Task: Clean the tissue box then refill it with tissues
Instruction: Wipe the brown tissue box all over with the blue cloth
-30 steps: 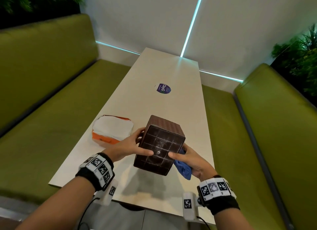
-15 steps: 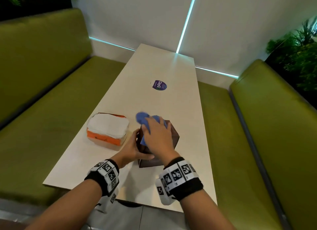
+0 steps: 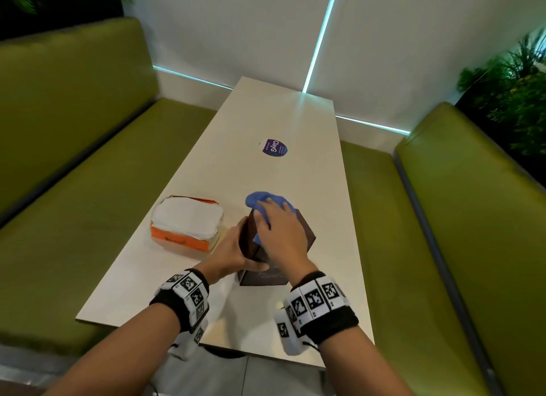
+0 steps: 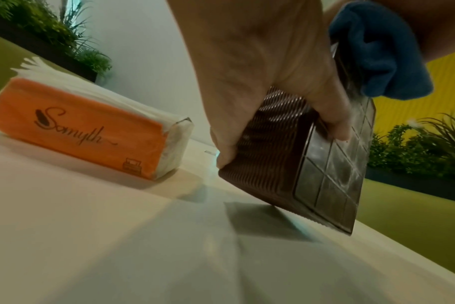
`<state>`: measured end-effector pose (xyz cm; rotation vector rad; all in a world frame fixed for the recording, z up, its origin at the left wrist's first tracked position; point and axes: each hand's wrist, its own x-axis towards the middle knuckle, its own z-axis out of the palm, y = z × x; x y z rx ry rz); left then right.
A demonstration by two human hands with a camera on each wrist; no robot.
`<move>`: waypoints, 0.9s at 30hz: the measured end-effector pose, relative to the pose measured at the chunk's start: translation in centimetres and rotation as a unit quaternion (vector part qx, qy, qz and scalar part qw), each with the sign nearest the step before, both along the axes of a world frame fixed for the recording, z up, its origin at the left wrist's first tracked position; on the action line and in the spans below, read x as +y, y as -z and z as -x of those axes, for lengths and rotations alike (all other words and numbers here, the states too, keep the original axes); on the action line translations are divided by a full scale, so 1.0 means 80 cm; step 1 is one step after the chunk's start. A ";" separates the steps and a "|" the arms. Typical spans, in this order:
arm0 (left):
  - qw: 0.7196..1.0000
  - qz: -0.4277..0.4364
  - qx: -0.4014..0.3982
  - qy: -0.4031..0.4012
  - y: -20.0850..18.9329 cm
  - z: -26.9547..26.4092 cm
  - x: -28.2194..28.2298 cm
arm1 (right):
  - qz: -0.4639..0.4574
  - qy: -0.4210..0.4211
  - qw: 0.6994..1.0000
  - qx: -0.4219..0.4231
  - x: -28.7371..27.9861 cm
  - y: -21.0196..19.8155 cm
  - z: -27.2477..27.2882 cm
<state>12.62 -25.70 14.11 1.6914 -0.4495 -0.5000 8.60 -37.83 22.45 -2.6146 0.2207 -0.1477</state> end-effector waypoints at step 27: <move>0.991 -0.103 -0.084 -0.030 0.028 0.006 -0.006 | -0.017 0.008 1.000 0.001 0.015 0.017 0.015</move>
